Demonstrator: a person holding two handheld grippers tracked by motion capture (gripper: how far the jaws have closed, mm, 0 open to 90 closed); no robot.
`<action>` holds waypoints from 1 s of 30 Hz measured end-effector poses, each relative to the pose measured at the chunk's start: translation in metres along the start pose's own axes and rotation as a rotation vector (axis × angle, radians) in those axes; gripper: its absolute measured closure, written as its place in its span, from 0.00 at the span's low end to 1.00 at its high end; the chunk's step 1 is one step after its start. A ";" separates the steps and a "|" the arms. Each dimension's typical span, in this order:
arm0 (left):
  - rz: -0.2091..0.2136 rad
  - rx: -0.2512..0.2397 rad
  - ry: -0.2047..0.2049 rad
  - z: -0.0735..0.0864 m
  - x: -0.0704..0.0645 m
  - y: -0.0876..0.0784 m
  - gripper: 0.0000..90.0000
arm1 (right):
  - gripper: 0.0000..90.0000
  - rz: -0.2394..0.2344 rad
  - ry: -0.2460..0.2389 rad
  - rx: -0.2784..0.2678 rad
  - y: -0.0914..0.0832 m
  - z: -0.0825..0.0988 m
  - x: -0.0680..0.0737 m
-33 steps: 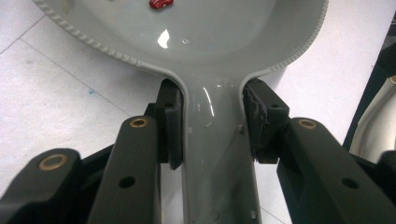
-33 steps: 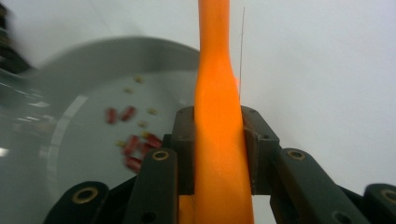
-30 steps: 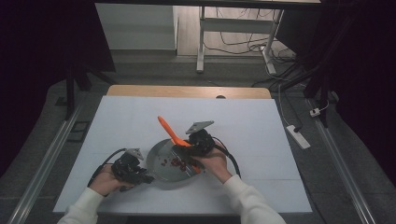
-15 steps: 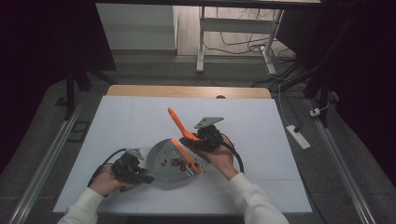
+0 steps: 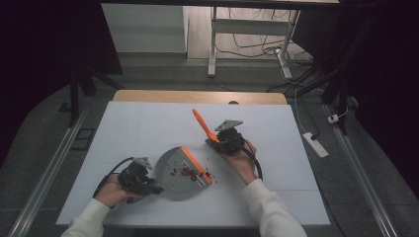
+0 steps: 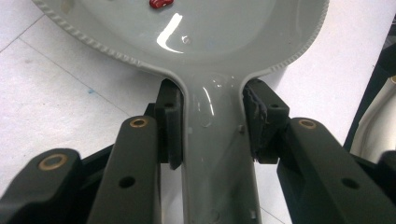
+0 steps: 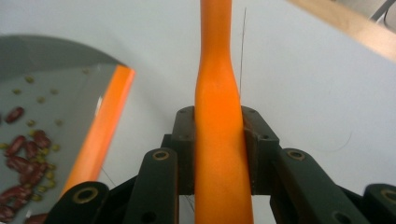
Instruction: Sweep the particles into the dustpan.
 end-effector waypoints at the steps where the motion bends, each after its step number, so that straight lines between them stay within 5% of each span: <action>1: 0.000 -0.001 0.000 0.000 0.000 0.000 0.69 | 0.78 -0.010 0.004 0.004 0.002 0.001 0.001; 12: 0.002 -0.001 0.001 0.000 0.000 -0.001 0.69 | 0.77 -0.079 -0.059 0.003 0.004 -0.012 0.039; 15: 0.001 0.000 0.001 0.000 0.000 0.000 0.69 | 0.78 -0.159 -0.031 -0.031 0.002 -0.015 0.048; 19: 0.002 0.000 0.001 0.000 0.000 0.000 0.69 | 0.78 -0.203 -0.015 -0.052 0.001 -0.019 0.057; 20: 0.002 0.000 0.001 0.000 0.000 0.000 0.69 | 0.78 -0.275 0.022 -0.107 -0.001 -0.023 0.060; 22: 0.002 0.000 0.002 0.000 0.000 0.000 0.69 | 0.78 -0.304 0.034 -0.122 -0.002 -0.025 0.061; 26: 0.002 0.000 0.002 0.000 0.000 -0.001 0.69 | 0.78 -0.271 0.005 -0.143 -0.008 -0.029 0.060; 30: 0.006 -0.006 0.002 0.001 0.000 -0.001 0.69 | 0.78 -0.219 0.030 -0.148 -0.015 -0.024 0.047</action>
Point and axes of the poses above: each handheld gripper's, and its own axes: y roughly forward along the jaws, z roughly out of its underside, x roughly to its left, the point moved 4 cm from there along y, roughly forward along the jaws, and after that the axes turned 15 degrees about -y, right-handed, at the moved point
